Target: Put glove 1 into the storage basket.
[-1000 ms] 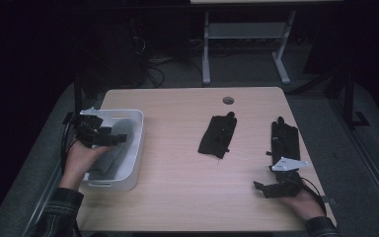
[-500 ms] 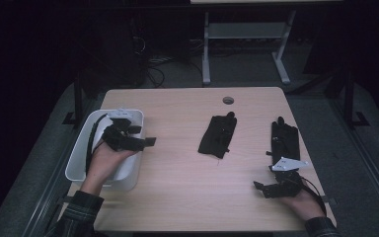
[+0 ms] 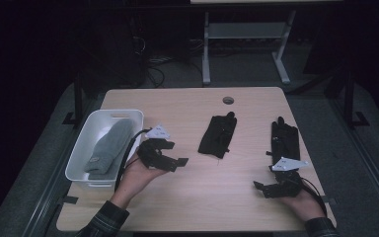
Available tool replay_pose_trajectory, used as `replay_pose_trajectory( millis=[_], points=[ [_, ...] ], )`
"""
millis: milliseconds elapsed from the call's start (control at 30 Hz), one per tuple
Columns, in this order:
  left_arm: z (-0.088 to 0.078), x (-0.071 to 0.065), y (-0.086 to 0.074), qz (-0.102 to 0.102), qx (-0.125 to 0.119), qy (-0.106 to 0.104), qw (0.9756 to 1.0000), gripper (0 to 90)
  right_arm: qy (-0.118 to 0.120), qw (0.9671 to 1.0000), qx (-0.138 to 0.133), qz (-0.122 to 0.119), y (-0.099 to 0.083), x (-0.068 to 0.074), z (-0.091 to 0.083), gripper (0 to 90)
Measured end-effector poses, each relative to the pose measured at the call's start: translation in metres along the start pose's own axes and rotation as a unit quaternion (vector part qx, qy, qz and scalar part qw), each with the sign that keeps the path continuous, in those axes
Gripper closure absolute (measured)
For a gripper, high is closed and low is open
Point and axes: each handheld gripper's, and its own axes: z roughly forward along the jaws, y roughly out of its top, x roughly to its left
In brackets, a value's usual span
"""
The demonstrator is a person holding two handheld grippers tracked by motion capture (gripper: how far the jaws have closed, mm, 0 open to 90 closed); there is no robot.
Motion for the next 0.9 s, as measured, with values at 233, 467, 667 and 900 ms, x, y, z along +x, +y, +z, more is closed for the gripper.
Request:
replay_pose_trajectory(
  millis=[233, 467, 667, 900],
  points=[
    [0.028, -0.016, -0.023, 0.054, 0.024, 0.011, 0.9982, 17.6, 0.0, 1.0, 0.0, 0.002, 0.0, 0.001, 0.0, 13.4],
    [0.045, -0.011, -0.048, 0.06, 0.043, 0.021, 0.9971, 16.2, 0.007, 1.0, 0.002, -0.006, 0.0, 0.001, 0.001, 11.0],
    [0.053, -0.003, -0.064, 0.07, 0.074, 0.028, 0.9944, 13.8, 0.007, 1.0, 0.003, -0.004, 0.001, 0.002, 0.001, 12.2],
    [0.054, 0.0, -0.072, 0.083, 0.049, 0.014, 0.9952, 12.4, 0.009, 0.9999, -0.001, -0.011, 0.009, 0.001, -0.006, 22.4]
  ],
)
